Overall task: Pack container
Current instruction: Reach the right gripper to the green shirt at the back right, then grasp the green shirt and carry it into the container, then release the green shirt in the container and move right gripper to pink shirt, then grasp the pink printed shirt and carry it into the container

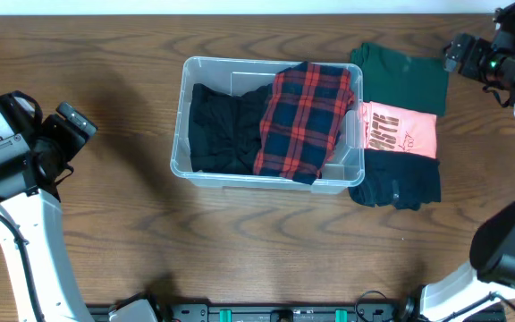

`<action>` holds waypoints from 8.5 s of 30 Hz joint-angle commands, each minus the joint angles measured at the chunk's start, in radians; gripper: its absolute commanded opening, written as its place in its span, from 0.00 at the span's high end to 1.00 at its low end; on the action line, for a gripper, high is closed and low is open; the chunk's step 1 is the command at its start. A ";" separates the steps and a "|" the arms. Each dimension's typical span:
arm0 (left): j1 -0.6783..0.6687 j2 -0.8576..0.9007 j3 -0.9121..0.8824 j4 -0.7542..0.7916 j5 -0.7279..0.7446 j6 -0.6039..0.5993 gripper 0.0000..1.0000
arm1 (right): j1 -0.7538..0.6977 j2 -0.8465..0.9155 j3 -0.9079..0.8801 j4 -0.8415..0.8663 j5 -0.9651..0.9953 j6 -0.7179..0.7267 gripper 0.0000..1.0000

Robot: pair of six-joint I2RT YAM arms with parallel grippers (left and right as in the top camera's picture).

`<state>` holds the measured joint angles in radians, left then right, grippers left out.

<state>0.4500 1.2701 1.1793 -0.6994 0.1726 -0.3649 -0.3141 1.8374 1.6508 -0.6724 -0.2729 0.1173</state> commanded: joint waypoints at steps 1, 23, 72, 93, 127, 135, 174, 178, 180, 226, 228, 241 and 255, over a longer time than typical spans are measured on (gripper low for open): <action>0.004 0.004 0.004 0.000 -0.009 0.013 0.02 | -0.061 0.081 0.025 0.018 0.008 0.086 0.01; 0.004 0.004 0.004 0.000 -0.009 0.013 0.02 | -0.063 0.502 0.025 0.182 -0.238 0.200 0.16; 0.004 0.004 0.004 0.000 -0.009 0.013 0.02 | 0.732 -0.158 0.031 0.753 -0.524 0.457 0.99; 0.004 0.004 0.004 0.000 -0.009 0.013 0.02 | 0.758 -0.070 0.030 0.449 -0.505 0.121 0.99; 0.004 0.004 0.004 0.000 -0.009 0.013 0.02 | 0.604 -0.068 -0.227 0.656 -0.653 0.178 0.99; 0.004 0.004 0.004 0.000 -0.009 0.013 0.02 | 0.780 -0.068 -0.227 1.202 -0.589 0.441 0.99; 0.004 0.004 0.004 0.000 -0.009 0.013 0.02 | 0.296 -0.257 -0.257 0.172 -0.067 0.007 0.05; 0.004 0.004 0.004 0.000 -0.009 0.013 0.02 | 0.129 -0.246 -0.258 0.071 -0.068 0.054 0.01; 0.004 0.004 0.004 0.000 -0.009 0.013 0.02 | 0.053 -0.214 -0.258 0.011 -0.069 0.032 0.01; 0.004 0.004 0.004 0.000 -0.009 0.013 0.02 | -0.018 -0.262 -0.171 -0.039 -0.615 -0.069 0.99; 0.004 0.004 0.004 0.000 -0.009 0.013 0.02 | 0.001 -0.336 -0.171 0.002 -0.623 -0.013 0.99; 0.004 0.004 0.004 0.000 -0.009 0.013 0.02 | 0.346 -0.367 -0.173 0.286 -0.771 0.246 0.99; 0.004 0.004 0.004 0.000 -0.009 0.013 0.02 | 0.706 -0.031 -0.173 0.608 -0.542 0.439 0.99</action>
<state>0.4500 1.2701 1.1793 -0.6994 0.1726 -0.3649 0.3618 1.7424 1.4750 -0.0608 -0.9112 0.5209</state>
